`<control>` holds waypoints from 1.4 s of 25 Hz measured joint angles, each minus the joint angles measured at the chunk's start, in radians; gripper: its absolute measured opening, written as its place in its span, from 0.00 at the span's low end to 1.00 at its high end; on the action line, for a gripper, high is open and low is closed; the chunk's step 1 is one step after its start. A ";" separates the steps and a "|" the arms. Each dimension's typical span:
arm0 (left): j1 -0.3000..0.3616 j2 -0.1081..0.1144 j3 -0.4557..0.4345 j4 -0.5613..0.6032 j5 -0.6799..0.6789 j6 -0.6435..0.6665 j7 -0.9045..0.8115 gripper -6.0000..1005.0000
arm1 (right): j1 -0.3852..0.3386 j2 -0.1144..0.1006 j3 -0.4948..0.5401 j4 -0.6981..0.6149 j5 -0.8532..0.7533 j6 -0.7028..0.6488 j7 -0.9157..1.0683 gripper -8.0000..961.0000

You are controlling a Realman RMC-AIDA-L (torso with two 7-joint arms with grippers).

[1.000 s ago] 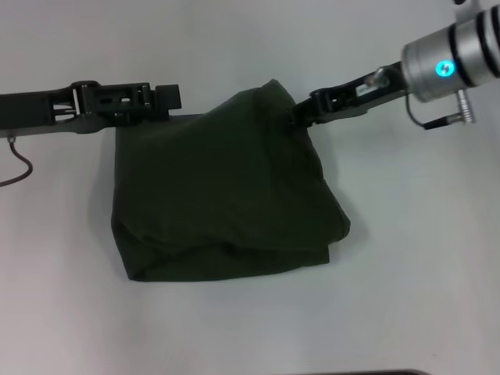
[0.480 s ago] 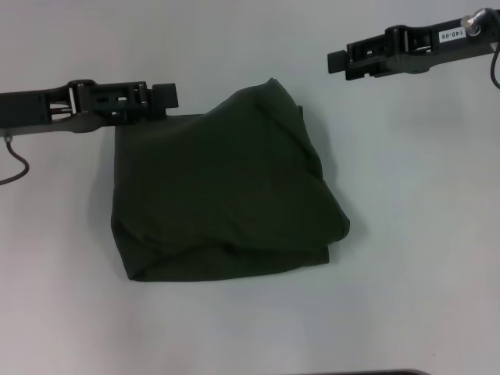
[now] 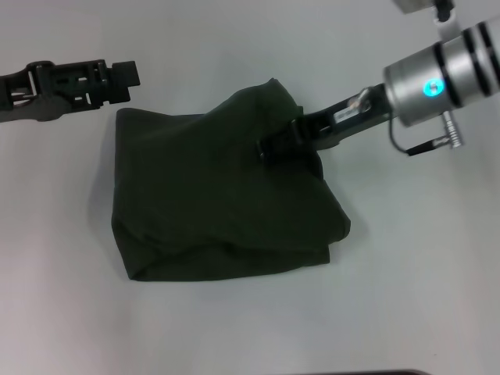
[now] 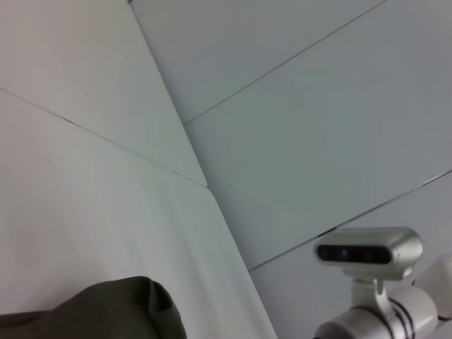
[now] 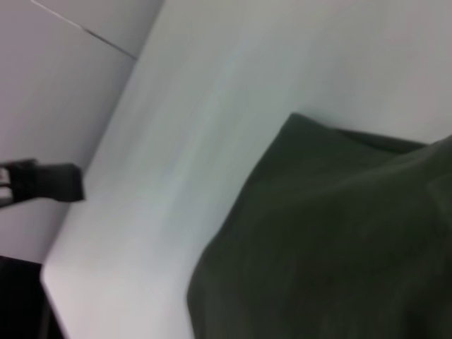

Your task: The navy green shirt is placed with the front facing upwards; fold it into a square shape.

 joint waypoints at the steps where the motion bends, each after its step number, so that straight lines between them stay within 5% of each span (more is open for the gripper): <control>1: 0.002 0.000 -0.002 -0.001 0.000 0.002 0.000 0.64 | 0.003 0.009 -0.020 0.003 0.000 0.030 0.000 0.59; 6: 0.007 -0.004 0.005 0.002 0.000 0.006 0.000 0.64 | 0.012 0.025 -0.109 0.011 0.000 0.177 0.011 0.59; 18: -0.004 -0.016 0.012 0.012 0.000 0.008 -0.002 0.64 | -0.044 -0.025 -0.115 -0.093 0.000 0.242 0.049 0.59; 23: -0.006 -0.020 0.013 0.012 0.002 0.009 -0.002 0.64 | -0.066 -0.044 -0.018 -0.159 0.008 0.157 0.046 0.59; 31: -0.015 -0.020 0.076 0.011 0.000 0.008 -0.004 0.64 | -0.090 -0.105 0.182 -0.230 0.009 -0.035 0.045 0.59; 35: -0.036 -0.030 0.114 0.012 0.002 -0.008 -0.005 0.64 | -0.094 -0.101 0.225 -0.210 0.008 -0.085 0.042 0.59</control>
